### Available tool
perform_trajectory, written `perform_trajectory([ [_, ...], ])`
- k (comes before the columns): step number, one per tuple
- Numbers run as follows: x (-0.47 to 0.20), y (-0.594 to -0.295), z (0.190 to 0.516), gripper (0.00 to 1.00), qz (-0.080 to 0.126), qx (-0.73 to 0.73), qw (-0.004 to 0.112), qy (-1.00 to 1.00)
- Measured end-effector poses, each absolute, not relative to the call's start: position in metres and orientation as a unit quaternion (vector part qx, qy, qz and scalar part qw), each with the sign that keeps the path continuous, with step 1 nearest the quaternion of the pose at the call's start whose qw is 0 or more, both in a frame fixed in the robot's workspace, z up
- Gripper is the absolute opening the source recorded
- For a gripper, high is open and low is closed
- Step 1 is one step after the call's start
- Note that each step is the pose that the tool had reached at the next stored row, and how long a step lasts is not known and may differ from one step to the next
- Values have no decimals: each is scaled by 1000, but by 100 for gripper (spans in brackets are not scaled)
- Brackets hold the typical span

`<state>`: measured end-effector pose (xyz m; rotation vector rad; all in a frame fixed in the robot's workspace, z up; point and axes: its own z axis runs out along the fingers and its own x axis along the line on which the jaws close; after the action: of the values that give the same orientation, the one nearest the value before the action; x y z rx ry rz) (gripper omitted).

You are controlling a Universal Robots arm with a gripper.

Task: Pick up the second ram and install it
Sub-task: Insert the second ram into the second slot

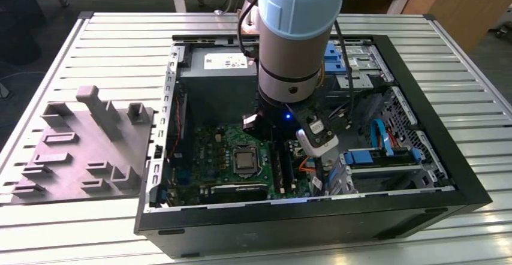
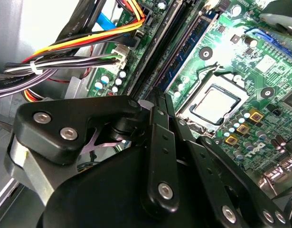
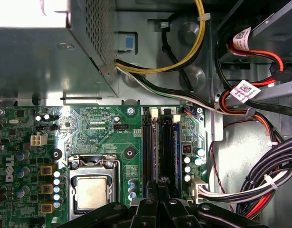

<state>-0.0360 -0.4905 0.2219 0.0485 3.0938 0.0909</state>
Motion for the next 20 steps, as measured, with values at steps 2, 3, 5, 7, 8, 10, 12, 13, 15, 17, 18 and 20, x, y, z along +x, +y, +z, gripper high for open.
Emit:
perform_trajectory([
  [2, -36, -491, 222, 11, 29, 16, 23, 999],
  [3, -36, -491, 222, 11, 29, 16, 23, 999],
  [5, -36, -491, 222, 11, 29, 16, 23, 999],
  [7, -36, -491, 221, 11, 29, 16, 23, 999],
  [8, -36, -491, 221, 11, 29, 16, 23, 999],
  [10, -36, -491, 221, 11, 29, 16, 23, 999],
  [12, -36, -491, 221, 11, 29, 16, 23, 999],
  [13, -36, -491, 221, 11, 29, 16, 23, 999],
  [15, -36, -491, 221, 11, 29, 16, 23, 999],
  [17, -36, -491, 221, 11, 29, 16, 23, 999],
  [18, -36, -491, 221, 11, 29, 16, 23, 999],
  [20, -36, -491, 221, 11, 29, 16, 23, 999],
])
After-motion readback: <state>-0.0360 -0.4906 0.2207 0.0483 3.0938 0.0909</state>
